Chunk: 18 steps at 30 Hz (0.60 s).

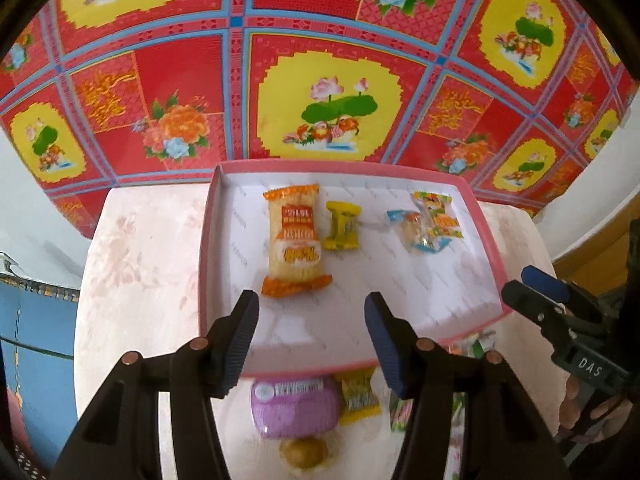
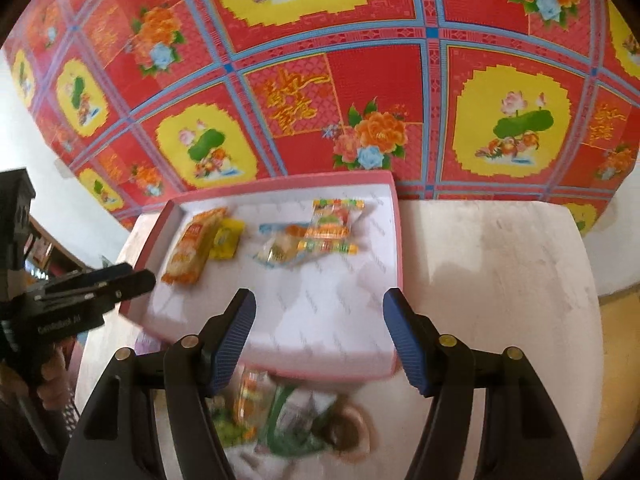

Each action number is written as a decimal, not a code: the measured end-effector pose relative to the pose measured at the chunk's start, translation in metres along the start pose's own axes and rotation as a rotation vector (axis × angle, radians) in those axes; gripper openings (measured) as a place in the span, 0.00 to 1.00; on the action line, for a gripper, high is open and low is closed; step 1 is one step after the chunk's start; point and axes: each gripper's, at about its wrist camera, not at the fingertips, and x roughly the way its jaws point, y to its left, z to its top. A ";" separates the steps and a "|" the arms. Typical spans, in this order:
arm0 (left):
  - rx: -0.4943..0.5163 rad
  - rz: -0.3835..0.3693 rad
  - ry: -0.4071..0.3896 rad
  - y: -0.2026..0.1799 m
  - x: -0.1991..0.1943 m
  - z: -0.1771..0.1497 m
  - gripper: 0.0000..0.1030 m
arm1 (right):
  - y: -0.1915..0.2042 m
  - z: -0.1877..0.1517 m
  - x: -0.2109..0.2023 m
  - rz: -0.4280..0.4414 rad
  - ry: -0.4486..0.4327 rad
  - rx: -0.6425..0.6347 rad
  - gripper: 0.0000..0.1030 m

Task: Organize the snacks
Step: 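Withdraw both tools from the tray back toward the remaining snacks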

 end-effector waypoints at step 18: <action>-0.043 -0.005 0.040 0.016 -0.008 -0.053 0.57 | 0.011 -0.066 -0.018 -0.002 0.085 -0.031 0.66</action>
